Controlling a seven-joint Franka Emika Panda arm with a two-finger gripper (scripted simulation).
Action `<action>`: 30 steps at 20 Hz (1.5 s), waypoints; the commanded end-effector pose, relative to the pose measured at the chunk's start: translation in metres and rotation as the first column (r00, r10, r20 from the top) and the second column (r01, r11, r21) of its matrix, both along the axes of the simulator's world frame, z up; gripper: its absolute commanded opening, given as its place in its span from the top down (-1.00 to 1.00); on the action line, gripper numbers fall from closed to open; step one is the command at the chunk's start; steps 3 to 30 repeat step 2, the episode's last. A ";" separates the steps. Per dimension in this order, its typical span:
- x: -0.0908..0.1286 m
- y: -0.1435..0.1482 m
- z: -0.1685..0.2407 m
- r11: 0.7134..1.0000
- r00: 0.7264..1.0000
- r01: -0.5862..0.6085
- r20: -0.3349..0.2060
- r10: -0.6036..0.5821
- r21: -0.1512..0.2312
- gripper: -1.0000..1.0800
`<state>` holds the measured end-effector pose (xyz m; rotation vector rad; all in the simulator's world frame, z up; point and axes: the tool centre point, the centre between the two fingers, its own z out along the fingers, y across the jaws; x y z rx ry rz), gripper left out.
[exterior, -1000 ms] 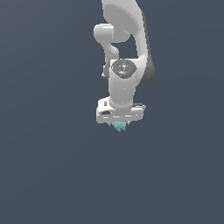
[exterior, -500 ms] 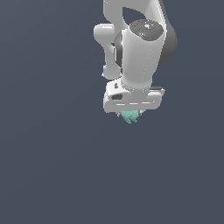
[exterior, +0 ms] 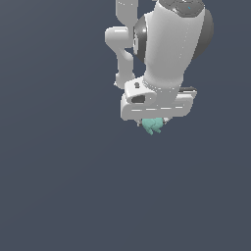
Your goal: Pick up the object and move it to a goal position.
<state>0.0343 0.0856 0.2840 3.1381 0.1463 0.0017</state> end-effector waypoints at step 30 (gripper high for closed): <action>0.001 0.001 0.002 1.000 1.000 0.000 -0.001 0.000 0.000 1.00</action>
